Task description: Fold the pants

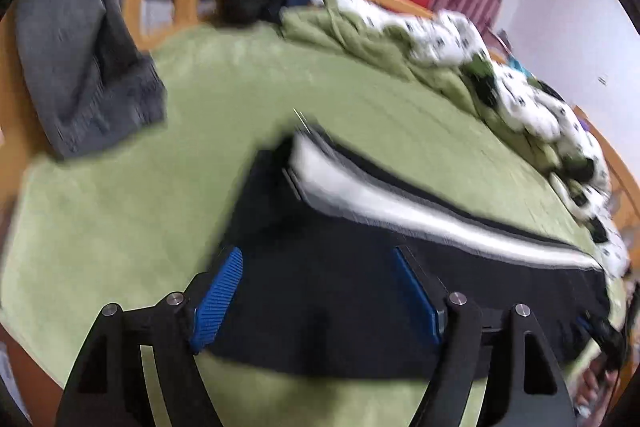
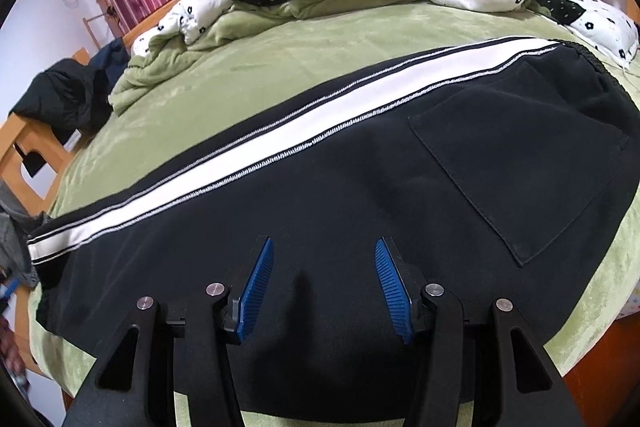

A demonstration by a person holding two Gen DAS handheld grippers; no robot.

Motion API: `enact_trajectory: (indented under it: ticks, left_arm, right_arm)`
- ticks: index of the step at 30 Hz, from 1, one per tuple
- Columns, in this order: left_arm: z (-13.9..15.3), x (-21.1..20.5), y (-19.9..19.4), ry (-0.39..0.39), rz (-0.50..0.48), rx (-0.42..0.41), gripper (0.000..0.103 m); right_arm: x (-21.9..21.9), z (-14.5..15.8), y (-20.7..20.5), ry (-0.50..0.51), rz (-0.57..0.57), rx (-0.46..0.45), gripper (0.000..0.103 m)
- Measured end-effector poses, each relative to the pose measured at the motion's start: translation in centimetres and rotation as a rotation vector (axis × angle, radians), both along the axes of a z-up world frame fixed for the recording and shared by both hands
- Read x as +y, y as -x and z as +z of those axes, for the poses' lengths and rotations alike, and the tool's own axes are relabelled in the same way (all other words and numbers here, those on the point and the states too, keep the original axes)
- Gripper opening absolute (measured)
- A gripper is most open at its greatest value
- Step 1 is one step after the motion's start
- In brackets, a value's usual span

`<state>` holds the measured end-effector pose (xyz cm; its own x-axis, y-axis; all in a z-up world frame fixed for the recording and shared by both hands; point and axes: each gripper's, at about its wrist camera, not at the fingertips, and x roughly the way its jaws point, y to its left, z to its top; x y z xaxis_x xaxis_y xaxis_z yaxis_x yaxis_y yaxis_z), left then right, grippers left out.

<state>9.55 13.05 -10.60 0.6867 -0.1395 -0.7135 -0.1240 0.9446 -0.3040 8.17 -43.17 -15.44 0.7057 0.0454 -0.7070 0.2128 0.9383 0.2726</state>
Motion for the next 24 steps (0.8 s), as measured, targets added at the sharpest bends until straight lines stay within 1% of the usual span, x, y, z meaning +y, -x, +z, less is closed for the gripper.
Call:
enact_trajectory:
  ticks: [1, 3, 4, 6, 7, 8, 10, 11, 13, 15, 16, 17, 18, 19, 20, 21, 22, 24]
  left_arm:
    - [-0.6, -0.4, 0.5, 0.032, -0.023, 0.015, 0.075]
    - [-2.7, -1.8, 2.2, 0.167, -0.094, 0.032, 0.075]
    - [-3.4, -2.3, 2.9, 0.214, -0.113, 0.035, 0.075]
    - [-5.5, -3.4, 4.7, 0.368, -0.163, 0.036, 0.075]
    - [-6.9, -3.9, 5.6, 0.45, -0.169, 0.034, 0.075]
    - [-8.0, -4.3, 6.0, 0.497, -0.151, 0.039, 0.075]
    - [-9.9, -4.7, 6.1, 0.572, -0.12, 0.047, 0.074]
    - [-10.3, -4.8, 6.0, 0.591, -0.103, 0.035, 0.074]
    - [-10.4, -4.9, 5.4, 0.629, -0.071, -0.011, 0.074]
    - [-10.6, -5.3, 4.3, 0.691, -0.065, -0.016, 0.075]
    - [-10.9, -5.3, 3.8, 0.735, -0.053, -0.016, 0.074]
    - [-11.2, -5.3, 3.4, 0.76, -0.037, -0.017, 0.073]
    - [-11.2, -5.3, 3.2, 0.762, -0.002, -0.019, 0.069]
    - [-11.3, -5.3, 3.1, 0.752, 0.021, -0.021, 0.055]
    - [-11.2, -4.9, 2.7, 0.727, 0.041, -0.027, 0.037]
    - [-11.0, -4.5, 2.5, 0.67, 0.061, -0.029, 0.027]
    - [-10.6, -3.7, 2.5, 0.589, 0.086, -0.036, 0.023]
    - [-10.2, -1.3, 3.1, 0.518, 0.152, -0.074, 0.023]
  right_arm:
    - [-0.2, 0.0, 0.2, -0.011, -0.003, -0.004, 0.052]
    - [-0.6, 0.0, 0.6, -0.029, -0.009, -0.009, 0.053]
    - [-0.9, 0.0, 0.7, -0.037, -0.013, -0.01, 0.053]
    - [-1.4, -0.2, 0.9, -0.058, -0.019, -0.011, 0.053]
    - [-1.6, -0.2, 1.0, -0.067, -0.022, -0.01, 0.053]
    - [-1.8, -0.3, 1.1, -0.075, -0.025, -0.012, 0.053]
    - [-2.3, -0.3, 1.3, -0.092, -0.031, -0.017, 0.053]
    - [-2.6, -0.4, 1.3, -0.099, -0.034, -0.019, 0.053]
    - [-3.0, -0.5, 1.4, -0.114, -0.041, -0.019, 0.053]
    - [-3.4, -0.7, 1.6, -0.137, -0.048, -0.017, 0.053]
    - [-3.5, -0.8, 1.6, -0.149, -0.051, -0.015, 0.053]
    - [-3.6, -0.8, 1.7, -0.157, -0.053, -0.015, 0.053]
    - [-3.7, -0.8, 1.6, -0.165, -0.057, -0.015, 0.053]
    - [-3.7, -0.7, 1.6, -0.166, -0.06, -0.014, 0.053]
    - [-3.6, -0.6, 1.5, -0.163, -0.064, -0.016, 0.053]
    - [-3.5, -0.5, 1.5, -0.155, -0.069, -0.018, 0.053]
    - [-3.4, -0.4, 1.5, -0.145, -0.075, -0.02, 0.053]
    - [-3.0, -0.3, 1.5, -0.125, -0.083, -0.023, 0.053]
